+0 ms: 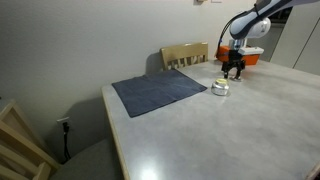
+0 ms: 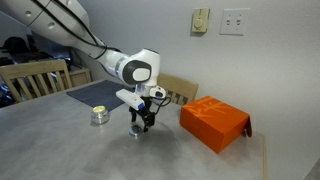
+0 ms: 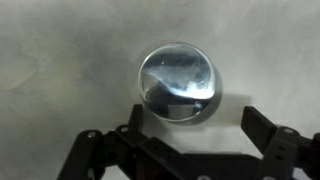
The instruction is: Put the silver lid on the silver bottle
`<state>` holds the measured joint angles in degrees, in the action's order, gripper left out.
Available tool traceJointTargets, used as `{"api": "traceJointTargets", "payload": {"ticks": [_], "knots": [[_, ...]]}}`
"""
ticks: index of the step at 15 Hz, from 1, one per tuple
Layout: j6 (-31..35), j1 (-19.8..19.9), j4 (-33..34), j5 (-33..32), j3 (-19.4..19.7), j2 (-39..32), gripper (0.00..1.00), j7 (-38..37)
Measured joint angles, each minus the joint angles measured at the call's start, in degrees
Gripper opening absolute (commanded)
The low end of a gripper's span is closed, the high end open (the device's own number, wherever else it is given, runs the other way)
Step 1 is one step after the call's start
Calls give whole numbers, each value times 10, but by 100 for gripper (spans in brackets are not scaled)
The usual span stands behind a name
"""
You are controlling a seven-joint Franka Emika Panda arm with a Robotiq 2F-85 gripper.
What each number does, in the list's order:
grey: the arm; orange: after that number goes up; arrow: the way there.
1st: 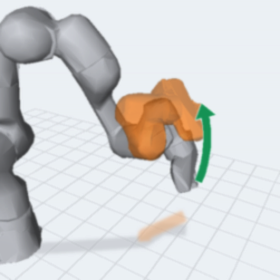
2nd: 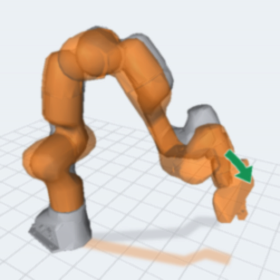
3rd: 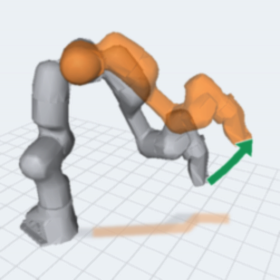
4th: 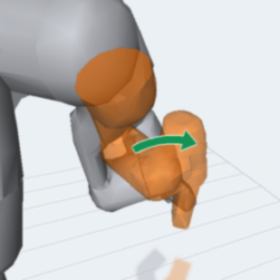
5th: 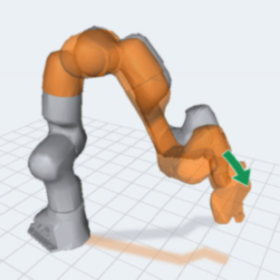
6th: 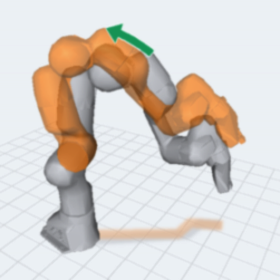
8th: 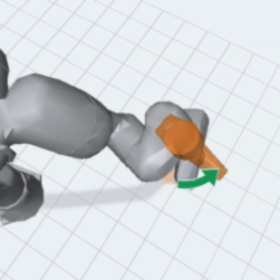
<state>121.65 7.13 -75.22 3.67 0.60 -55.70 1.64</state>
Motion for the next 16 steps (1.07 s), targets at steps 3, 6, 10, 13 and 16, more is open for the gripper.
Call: {"api": "traceJointTargets", "payload": {"ticks": [3,6,10,13,16], "knots": [[0,-1,0,0,1,0,100,-1],[0,-1,0,-1,1,0,100,-1],[3,-1,-3,-1,1,1,100,-2],[4,-4,-2,-2,3,1,100,-11],[3,-4,-1,-2,3,1,100,-11]]}}
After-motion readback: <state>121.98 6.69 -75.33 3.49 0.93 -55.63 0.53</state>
